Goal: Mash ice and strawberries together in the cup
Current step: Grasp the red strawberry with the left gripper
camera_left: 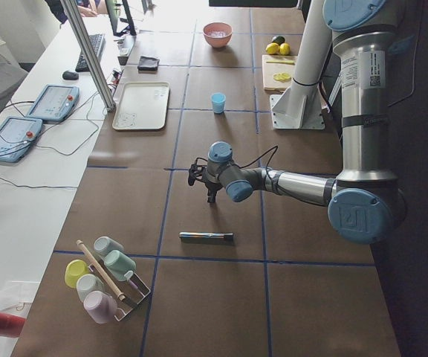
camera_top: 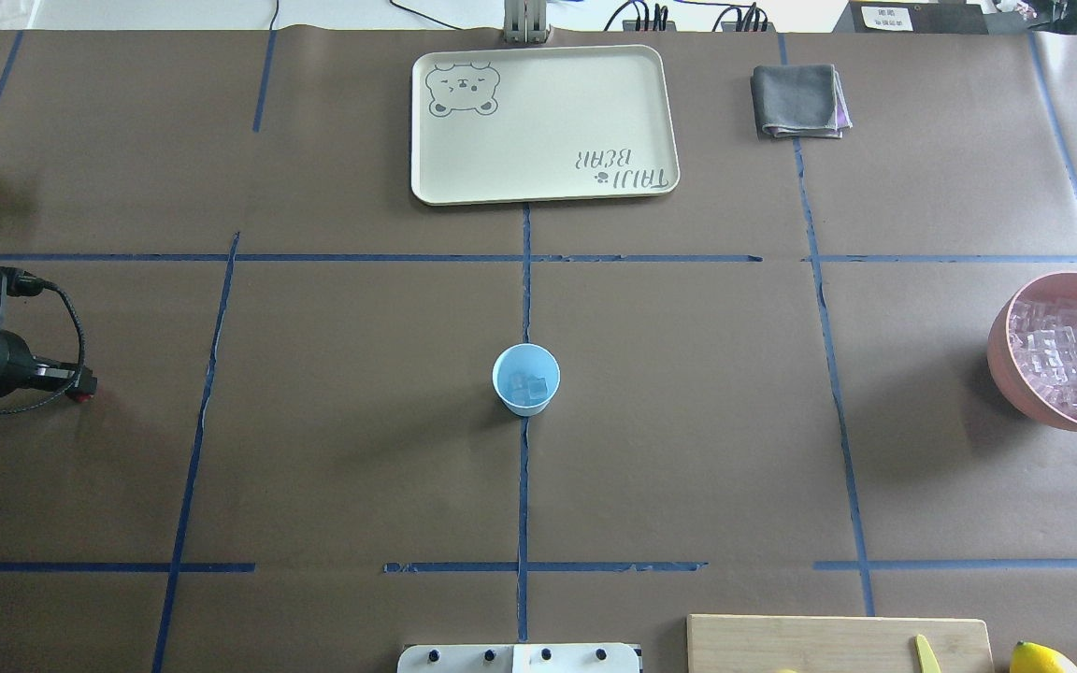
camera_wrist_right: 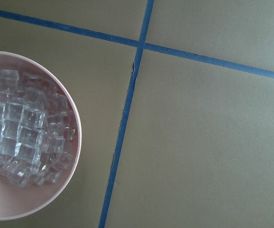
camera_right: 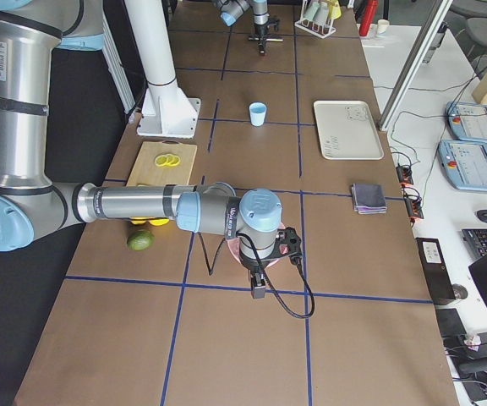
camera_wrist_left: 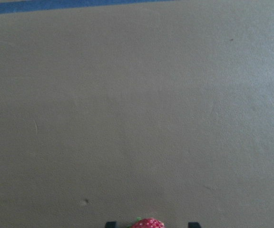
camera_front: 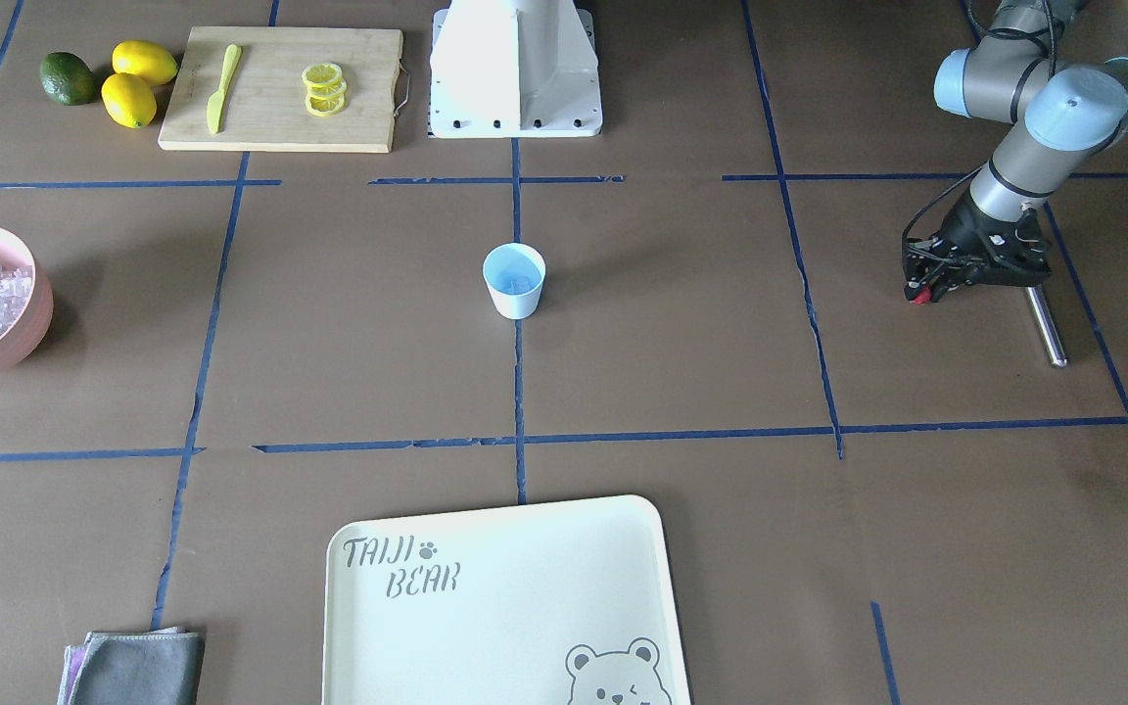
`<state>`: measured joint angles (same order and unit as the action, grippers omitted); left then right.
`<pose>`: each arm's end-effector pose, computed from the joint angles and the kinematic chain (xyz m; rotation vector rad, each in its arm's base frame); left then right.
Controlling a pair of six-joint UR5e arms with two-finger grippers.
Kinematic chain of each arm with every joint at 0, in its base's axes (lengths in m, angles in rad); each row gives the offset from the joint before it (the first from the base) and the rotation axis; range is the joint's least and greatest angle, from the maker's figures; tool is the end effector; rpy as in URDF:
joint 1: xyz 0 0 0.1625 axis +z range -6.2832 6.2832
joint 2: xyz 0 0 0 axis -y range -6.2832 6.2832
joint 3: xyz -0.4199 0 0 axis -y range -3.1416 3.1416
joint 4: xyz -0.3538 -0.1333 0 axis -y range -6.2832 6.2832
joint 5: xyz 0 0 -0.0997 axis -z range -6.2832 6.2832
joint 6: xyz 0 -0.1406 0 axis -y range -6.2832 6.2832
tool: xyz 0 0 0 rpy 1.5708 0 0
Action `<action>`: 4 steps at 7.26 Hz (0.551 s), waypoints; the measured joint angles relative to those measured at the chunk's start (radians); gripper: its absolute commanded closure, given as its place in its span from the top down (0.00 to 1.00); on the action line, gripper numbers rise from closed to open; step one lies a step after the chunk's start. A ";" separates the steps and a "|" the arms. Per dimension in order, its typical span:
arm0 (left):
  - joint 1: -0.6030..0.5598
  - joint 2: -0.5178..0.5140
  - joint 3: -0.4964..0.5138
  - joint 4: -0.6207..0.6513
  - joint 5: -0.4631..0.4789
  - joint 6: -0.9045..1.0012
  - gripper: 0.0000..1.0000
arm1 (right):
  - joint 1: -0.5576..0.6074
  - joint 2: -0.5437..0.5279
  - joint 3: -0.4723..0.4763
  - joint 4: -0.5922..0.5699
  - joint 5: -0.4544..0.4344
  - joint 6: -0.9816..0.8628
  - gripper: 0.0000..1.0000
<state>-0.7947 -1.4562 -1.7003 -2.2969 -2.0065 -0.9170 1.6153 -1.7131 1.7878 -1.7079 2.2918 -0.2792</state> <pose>0.2732 -0.3839 0.6011 0.1717 0.8204 0.0288 0.0576 -0.3840 0.6634 0.0574 -0.7222 -0.2019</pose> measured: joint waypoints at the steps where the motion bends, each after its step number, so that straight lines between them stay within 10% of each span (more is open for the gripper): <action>1: 0.000 0.003 -0.003 0.001 0.000 0.001 0.05 | 0.000 -0.001 0.001 0.000 0.000 -0.001 1.00; 4: 0.000 -0.016 -0.027 0.009 0.000 0.001 0.04 | 0.000 -0.003 0.002 0.000 0.001 -0.001 1.00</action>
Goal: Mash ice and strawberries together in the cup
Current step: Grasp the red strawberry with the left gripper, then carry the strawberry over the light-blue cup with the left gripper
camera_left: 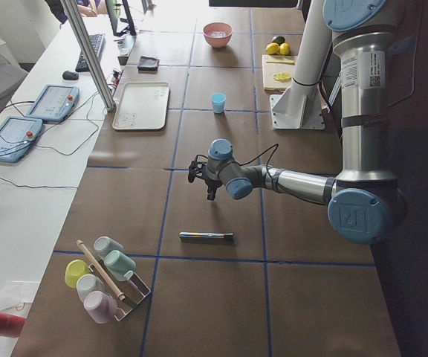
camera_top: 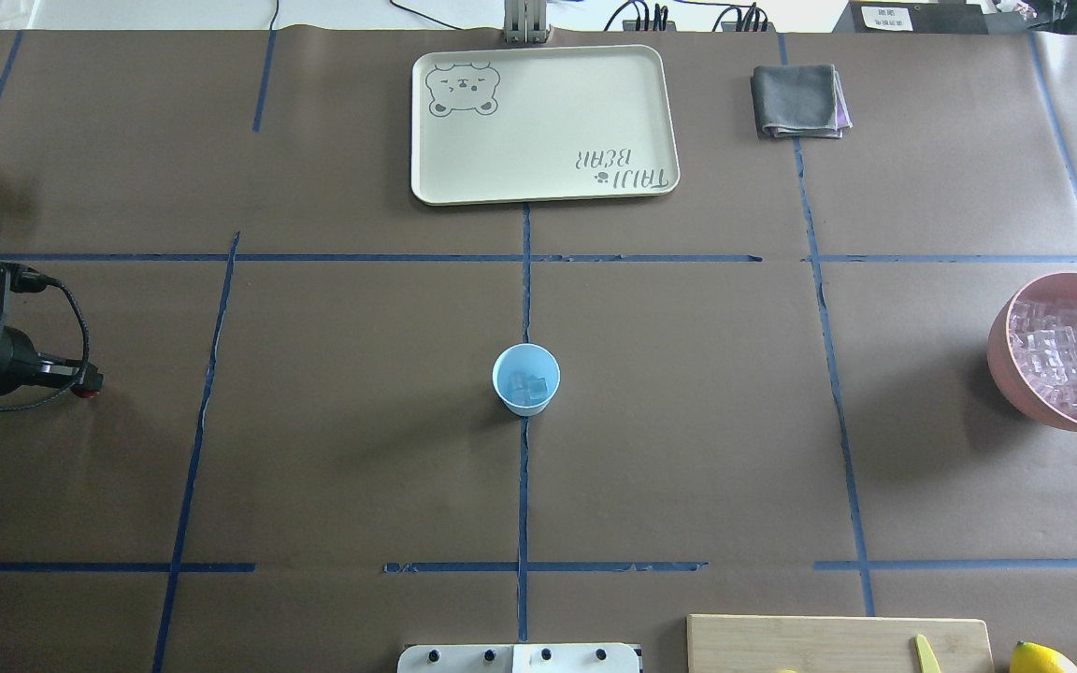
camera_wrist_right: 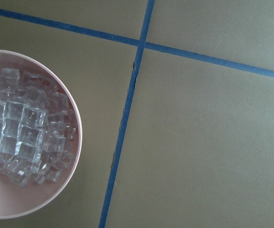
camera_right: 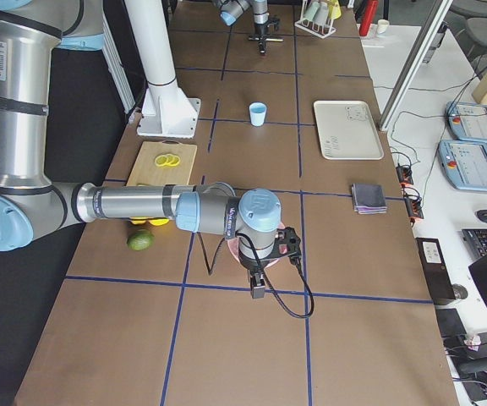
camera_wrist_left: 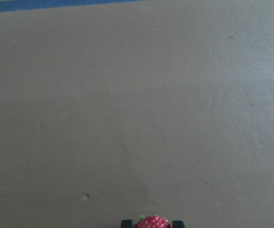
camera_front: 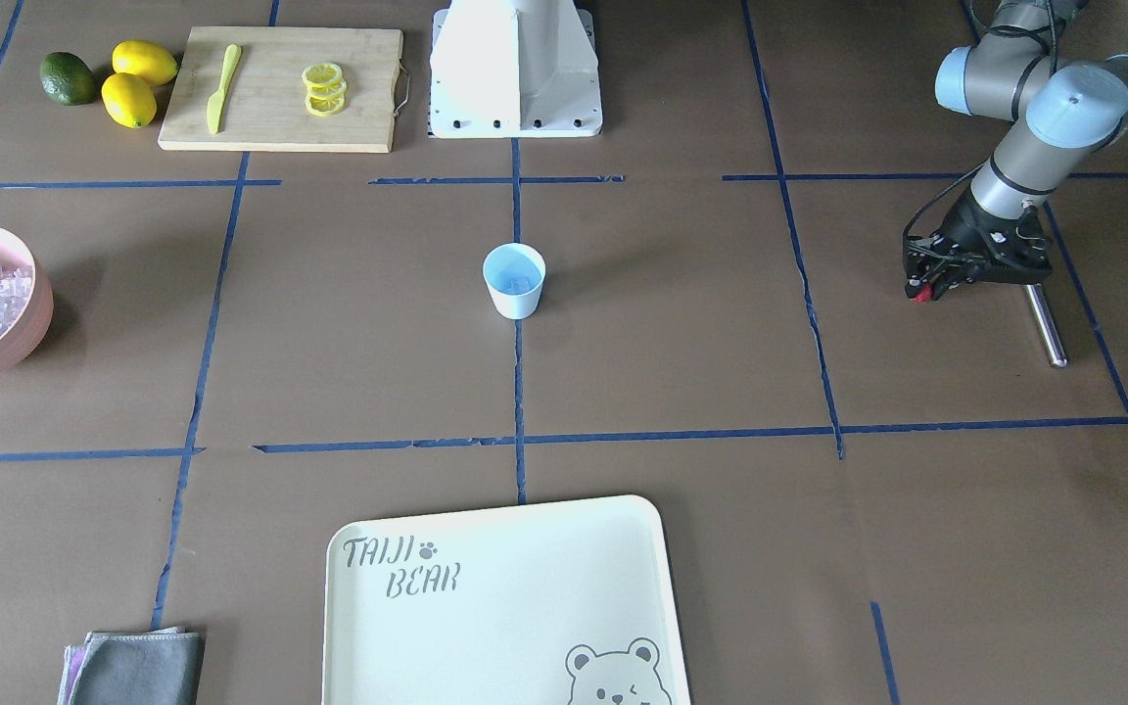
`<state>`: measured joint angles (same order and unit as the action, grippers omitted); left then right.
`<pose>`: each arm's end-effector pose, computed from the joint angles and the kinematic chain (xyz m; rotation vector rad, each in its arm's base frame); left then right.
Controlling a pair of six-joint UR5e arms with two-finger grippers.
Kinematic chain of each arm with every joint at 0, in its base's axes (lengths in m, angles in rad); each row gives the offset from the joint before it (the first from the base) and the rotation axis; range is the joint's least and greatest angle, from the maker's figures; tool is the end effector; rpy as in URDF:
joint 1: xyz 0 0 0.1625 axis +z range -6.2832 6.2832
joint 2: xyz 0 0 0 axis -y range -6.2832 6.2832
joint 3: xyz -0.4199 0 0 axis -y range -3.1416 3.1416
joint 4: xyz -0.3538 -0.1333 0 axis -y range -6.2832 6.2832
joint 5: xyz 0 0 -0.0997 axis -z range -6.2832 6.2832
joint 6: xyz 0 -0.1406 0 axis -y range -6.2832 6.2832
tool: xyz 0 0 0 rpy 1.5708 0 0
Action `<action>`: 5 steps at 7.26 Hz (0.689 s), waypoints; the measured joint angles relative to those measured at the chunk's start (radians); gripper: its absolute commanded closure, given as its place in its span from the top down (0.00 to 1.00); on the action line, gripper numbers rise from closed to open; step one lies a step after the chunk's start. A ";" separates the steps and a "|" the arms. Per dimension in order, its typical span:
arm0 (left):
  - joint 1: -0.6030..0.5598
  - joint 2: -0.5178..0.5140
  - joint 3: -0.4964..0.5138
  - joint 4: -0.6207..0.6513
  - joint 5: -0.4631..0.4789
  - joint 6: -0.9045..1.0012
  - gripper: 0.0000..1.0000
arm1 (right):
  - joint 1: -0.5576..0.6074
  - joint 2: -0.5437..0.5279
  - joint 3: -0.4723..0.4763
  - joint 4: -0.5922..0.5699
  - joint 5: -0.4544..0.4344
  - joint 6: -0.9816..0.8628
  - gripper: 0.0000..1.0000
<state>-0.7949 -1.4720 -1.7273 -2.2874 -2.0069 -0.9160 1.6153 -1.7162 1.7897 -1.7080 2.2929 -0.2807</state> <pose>0.2779 -0.3888 0.5813 0.1949 0.8437 0.0376 0.0574 -0.3826 0.6636 0.0569 -0.7235 -0.2028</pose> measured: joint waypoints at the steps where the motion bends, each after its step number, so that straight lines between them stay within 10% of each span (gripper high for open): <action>1: -0.001 -0.028 -0.013 0.020 -0.001 -0.001 0.04 | 0.000 0.000 0.000 0.000 0.000 0.000 1.00; 5: 0.020 -0.313 -0.126 0.443 -0.001 -0.076 0.02 | 0.000 0.000 0.001 0.001 0.000 0.000 1.00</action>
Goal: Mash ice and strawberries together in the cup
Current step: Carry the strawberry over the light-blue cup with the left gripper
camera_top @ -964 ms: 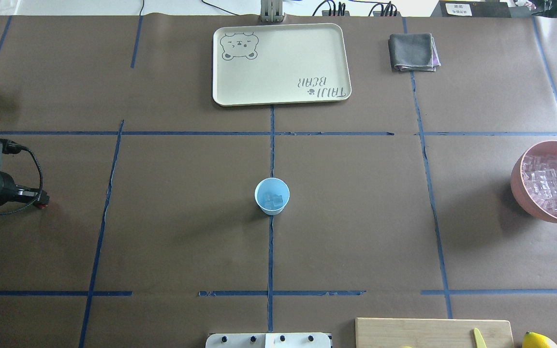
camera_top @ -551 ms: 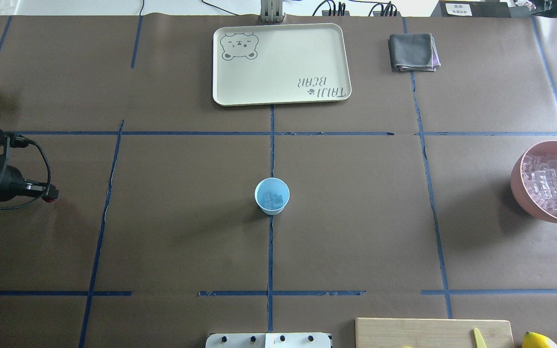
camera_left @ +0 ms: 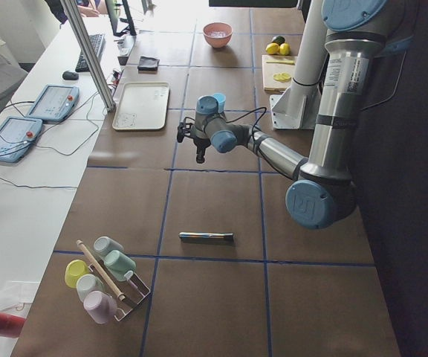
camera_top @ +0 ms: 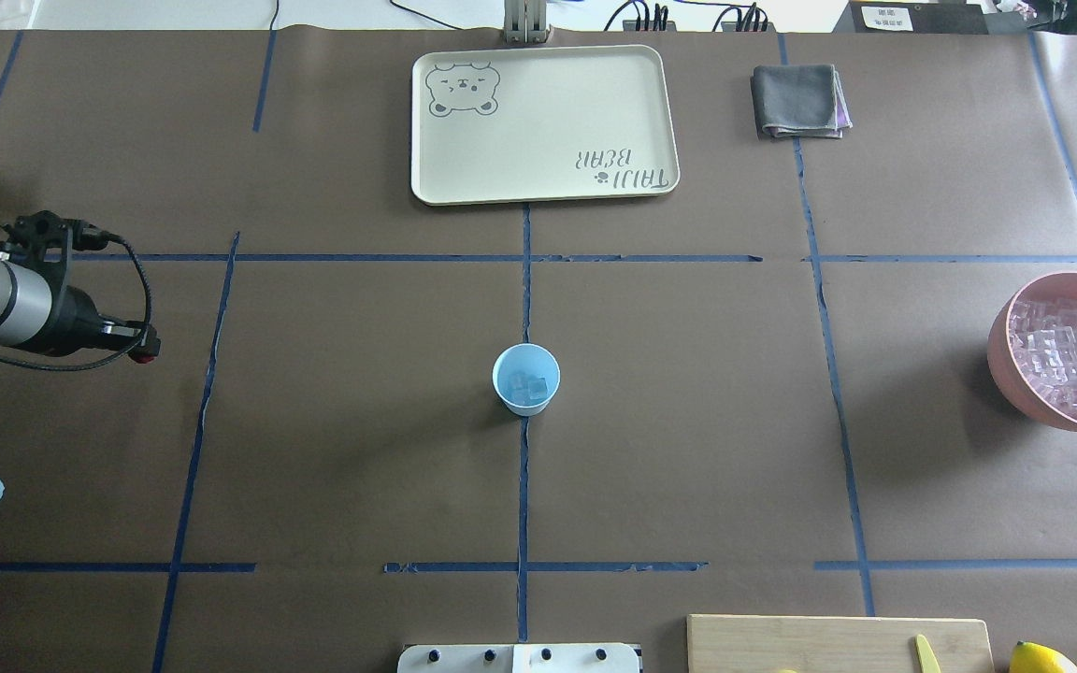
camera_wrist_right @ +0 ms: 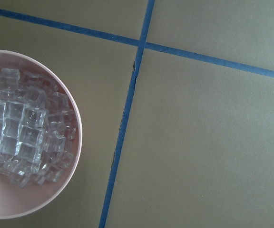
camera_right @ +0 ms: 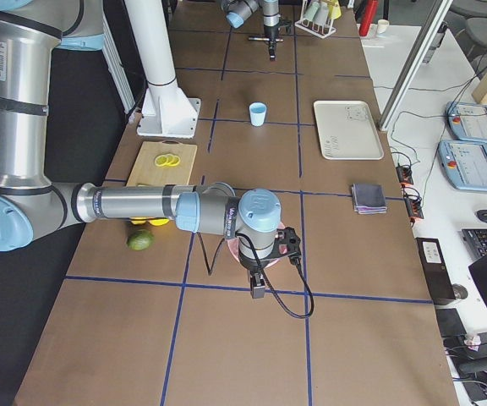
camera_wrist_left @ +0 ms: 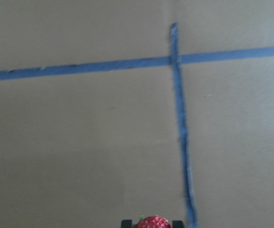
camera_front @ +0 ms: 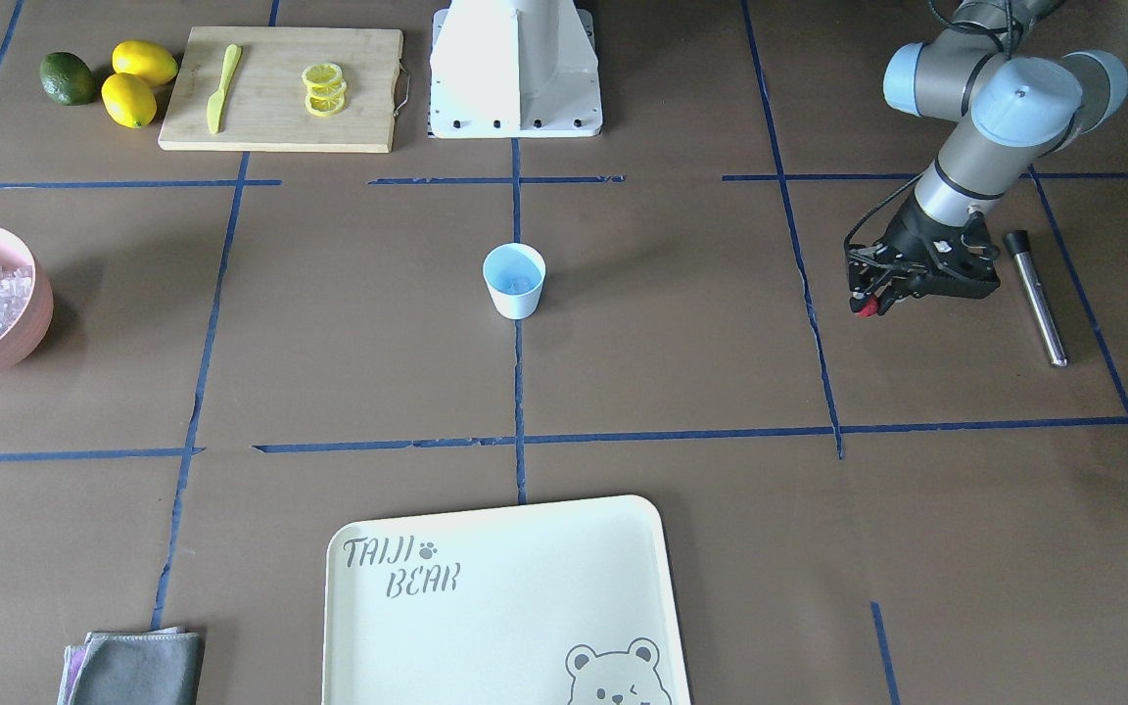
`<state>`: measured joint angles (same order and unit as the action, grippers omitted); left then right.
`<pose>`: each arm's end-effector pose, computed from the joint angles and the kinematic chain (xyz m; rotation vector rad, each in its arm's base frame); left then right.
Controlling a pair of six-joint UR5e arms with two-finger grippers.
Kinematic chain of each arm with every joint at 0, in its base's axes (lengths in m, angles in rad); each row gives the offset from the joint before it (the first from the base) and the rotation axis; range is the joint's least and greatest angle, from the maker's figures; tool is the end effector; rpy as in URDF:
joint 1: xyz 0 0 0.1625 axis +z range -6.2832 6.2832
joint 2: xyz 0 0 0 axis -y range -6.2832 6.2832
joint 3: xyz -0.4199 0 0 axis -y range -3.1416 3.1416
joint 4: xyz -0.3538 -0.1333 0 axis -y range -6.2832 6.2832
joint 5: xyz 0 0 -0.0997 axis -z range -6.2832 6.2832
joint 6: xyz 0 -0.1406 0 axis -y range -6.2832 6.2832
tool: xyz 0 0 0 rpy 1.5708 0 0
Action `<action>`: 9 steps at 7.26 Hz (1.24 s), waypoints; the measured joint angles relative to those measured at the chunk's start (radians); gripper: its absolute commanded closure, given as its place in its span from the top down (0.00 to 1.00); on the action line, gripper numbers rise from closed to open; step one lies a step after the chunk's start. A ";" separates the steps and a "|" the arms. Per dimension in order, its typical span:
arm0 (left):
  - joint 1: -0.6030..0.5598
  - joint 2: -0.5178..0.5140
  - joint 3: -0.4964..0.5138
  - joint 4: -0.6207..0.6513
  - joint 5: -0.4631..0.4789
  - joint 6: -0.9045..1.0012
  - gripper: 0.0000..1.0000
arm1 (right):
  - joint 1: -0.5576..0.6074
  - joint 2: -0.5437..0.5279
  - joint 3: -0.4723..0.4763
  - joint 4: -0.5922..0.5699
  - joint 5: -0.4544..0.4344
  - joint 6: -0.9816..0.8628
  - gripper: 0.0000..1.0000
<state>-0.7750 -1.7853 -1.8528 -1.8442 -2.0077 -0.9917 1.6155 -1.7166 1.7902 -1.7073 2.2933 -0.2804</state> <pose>0.3489 -0.4451 0.4263 0.1509 0.8492 -0.0155 0.0575 -0.3825 0.6635 0.0576 -0.7238 -0.2025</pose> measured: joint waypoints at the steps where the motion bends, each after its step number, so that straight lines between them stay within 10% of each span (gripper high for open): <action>1: 0.038 -0.112 -0.010 0.128 0.003 -0.064 0.02 | 0.000 0.000 0.000 0.000 0.000 0.001 1.00; 7: 0.300 -0.576 0.114 0.381 0.176 -0.430 0.03 | 0.000 -0.006 0.000 0.000 0.001 0.003 1.00; 8: 0.311 -0.615 0.158 0.380 0.191 -0.450 0.17 | 0.000 -0.006 0.000 0.000 0.002 0.002 1.00; 9: 0.316 -0.635 0.182 0.378 0.197 -0.465 0.99 | 0.000 -0.006 0.000 0.000 0.002 0.002 1.00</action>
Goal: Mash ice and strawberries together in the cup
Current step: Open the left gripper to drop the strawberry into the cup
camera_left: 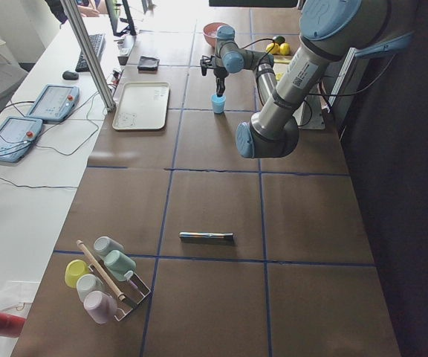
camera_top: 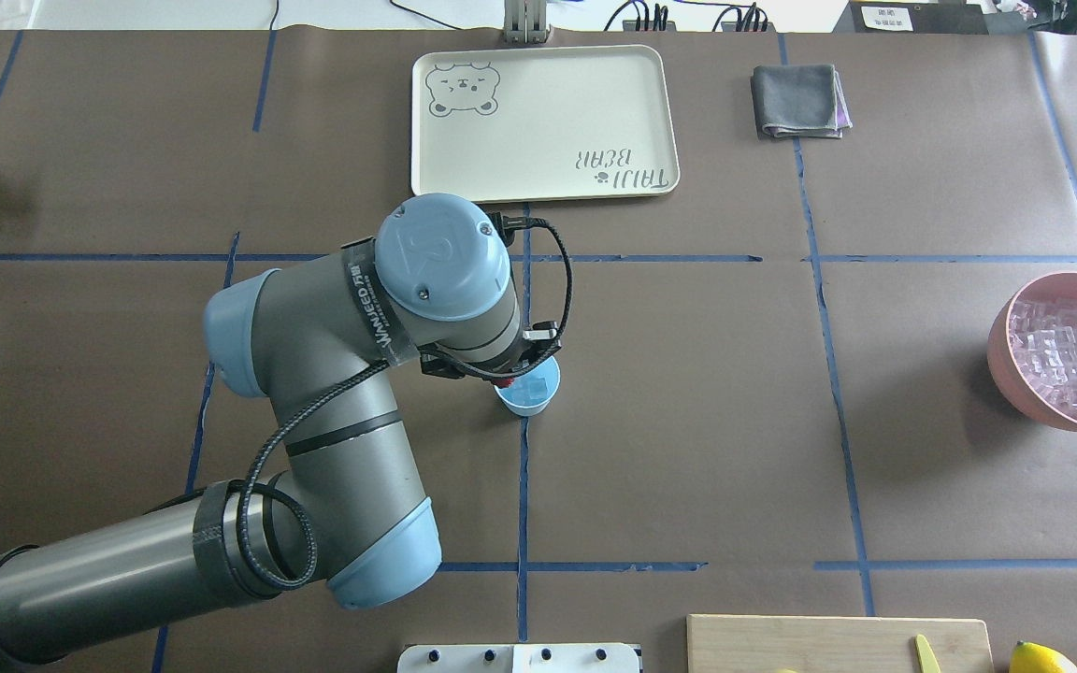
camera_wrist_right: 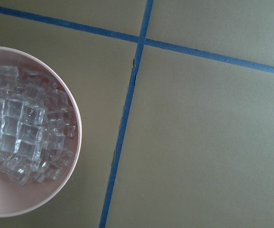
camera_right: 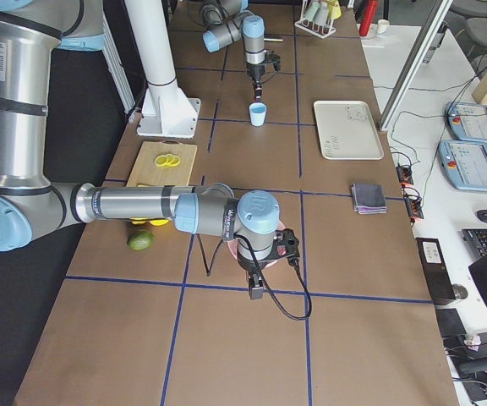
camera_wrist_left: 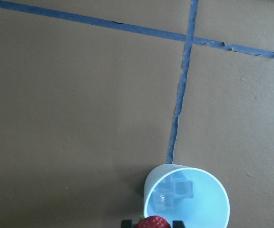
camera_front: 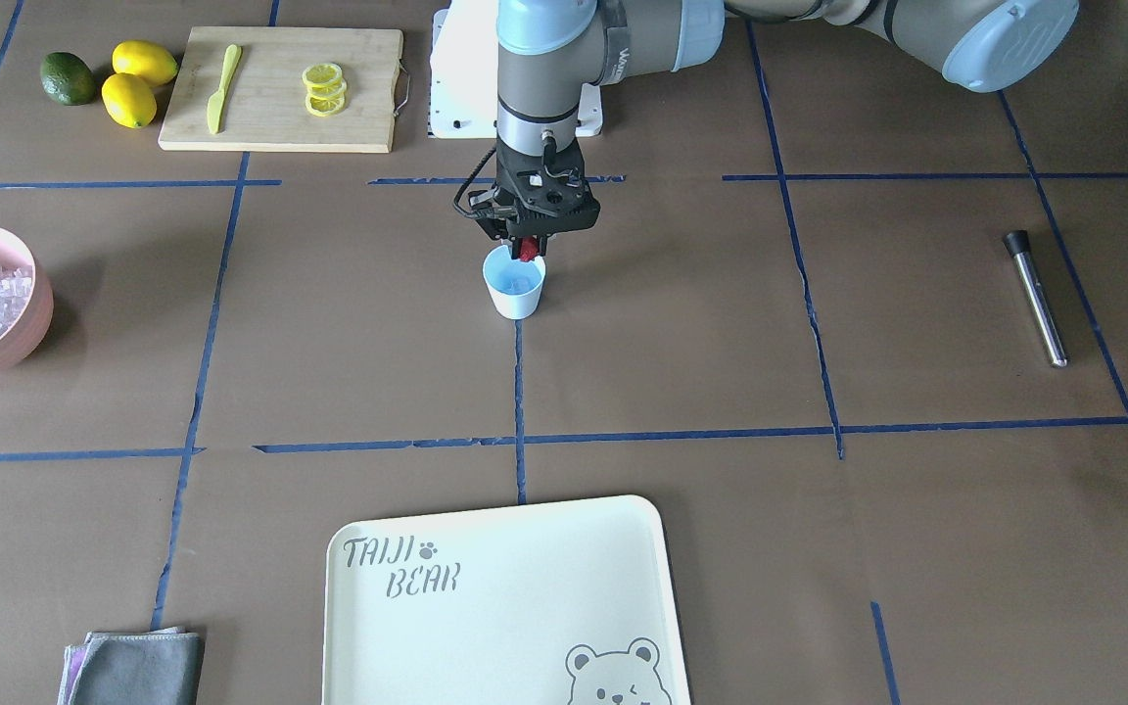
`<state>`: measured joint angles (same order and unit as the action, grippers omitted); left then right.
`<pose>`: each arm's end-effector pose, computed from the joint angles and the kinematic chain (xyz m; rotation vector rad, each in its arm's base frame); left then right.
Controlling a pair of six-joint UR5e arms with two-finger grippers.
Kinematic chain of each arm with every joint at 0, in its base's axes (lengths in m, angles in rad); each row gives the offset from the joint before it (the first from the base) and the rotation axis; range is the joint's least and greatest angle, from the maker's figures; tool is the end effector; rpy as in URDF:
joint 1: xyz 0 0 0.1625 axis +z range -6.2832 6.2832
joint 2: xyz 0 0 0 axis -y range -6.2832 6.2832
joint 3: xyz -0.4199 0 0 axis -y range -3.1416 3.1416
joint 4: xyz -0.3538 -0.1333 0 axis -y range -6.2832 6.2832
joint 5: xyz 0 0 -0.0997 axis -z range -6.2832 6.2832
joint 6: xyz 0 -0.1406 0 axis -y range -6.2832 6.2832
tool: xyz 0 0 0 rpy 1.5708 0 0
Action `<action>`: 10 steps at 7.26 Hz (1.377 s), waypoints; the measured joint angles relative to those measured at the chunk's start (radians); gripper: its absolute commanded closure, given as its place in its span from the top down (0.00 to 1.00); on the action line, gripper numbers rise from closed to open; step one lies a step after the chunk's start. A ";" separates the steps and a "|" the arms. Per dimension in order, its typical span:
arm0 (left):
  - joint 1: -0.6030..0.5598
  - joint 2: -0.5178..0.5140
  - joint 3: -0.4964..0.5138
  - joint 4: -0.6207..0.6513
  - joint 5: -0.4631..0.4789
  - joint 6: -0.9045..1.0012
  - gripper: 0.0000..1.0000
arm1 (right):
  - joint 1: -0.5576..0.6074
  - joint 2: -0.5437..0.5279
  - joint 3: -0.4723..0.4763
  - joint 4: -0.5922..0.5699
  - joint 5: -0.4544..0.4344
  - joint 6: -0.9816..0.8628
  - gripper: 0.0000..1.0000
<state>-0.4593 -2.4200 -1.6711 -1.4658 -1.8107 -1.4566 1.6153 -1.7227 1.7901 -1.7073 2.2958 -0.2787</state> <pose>0.5738 -0.3952 0.1684 0.0215 0.8713 -0.2218 0.0570 -0.3795 0.6656 0.0515 -0.7271 -0.1987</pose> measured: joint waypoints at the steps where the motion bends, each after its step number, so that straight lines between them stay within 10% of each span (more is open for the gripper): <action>1: 0.001 -0.008 0.009 -0.002 0.002 -0.007 1.00 | 0.000 0.000 0.000 0.000 0.000 0.000 1.00; 6: -0.006 0.017 -0.018 0.022 -0.003 0.016 1.00 | 0.000 0.000 0.000 0.000 0.001 -0.001 1.00; 10: -0.141 0.361 -0.359 0.094 -0.067 0.361 1.00 | 0.000 0.000 -0.003 0.000 0.001 0.000 1.00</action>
<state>-0.6000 -2.0590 -2.0303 -1.3722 -1.8774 -1.0952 1.6153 -1.7227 1.7871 -1.7078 2.2964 -0.2791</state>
